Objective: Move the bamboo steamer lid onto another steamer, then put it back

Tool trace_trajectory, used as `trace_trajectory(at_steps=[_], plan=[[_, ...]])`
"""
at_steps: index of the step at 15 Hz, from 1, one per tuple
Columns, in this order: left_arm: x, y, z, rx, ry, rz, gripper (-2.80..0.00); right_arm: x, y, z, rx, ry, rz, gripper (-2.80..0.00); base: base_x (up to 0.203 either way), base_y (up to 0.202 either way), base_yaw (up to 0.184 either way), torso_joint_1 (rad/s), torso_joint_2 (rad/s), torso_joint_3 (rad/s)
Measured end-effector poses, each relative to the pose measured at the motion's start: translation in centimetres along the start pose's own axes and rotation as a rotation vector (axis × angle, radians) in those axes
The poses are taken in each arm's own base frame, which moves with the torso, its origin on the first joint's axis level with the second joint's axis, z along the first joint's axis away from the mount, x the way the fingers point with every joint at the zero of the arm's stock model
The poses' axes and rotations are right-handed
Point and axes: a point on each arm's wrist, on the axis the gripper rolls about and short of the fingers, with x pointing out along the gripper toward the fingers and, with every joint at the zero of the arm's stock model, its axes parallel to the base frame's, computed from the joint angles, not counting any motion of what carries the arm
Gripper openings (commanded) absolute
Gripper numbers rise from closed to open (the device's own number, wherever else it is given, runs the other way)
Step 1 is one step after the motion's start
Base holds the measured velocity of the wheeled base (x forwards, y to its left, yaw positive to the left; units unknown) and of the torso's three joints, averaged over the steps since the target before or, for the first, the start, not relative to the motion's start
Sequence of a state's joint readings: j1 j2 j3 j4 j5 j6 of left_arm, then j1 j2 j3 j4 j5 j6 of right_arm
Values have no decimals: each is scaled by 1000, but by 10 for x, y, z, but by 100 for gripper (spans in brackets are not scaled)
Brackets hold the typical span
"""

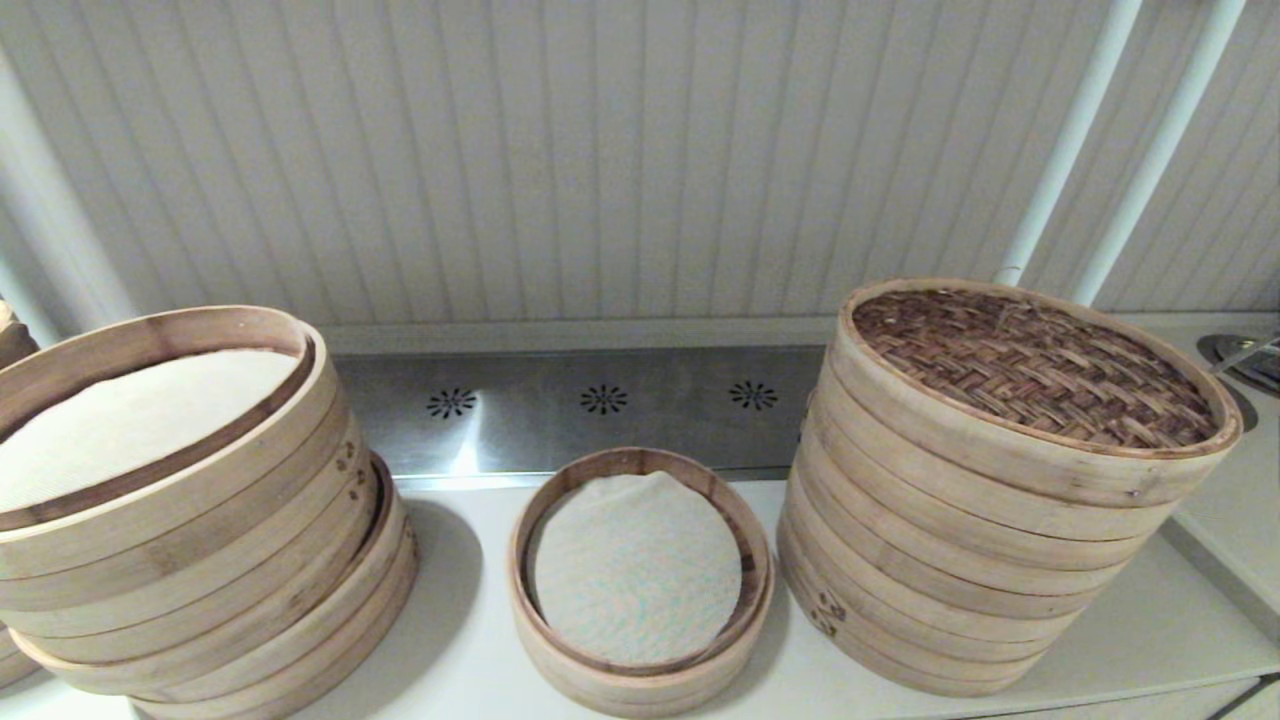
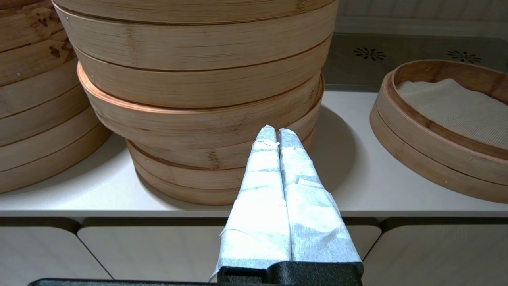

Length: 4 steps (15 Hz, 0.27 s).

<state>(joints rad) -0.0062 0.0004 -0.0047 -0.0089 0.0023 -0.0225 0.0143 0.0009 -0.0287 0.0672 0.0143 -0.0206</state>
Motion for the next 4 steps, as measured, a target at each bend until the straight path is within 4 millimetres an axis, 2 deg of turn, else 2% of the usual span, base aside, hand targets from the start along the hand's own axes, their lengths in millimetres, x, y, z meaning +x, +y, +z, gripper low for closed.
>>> trace_trajectory(at_steps=[4], plan=[[0, 0, 0, 6, -1, 0, -280, 0, 0, 0, 2, 1, -1, -280, 0, 0, 0, 0, 0, 0]])
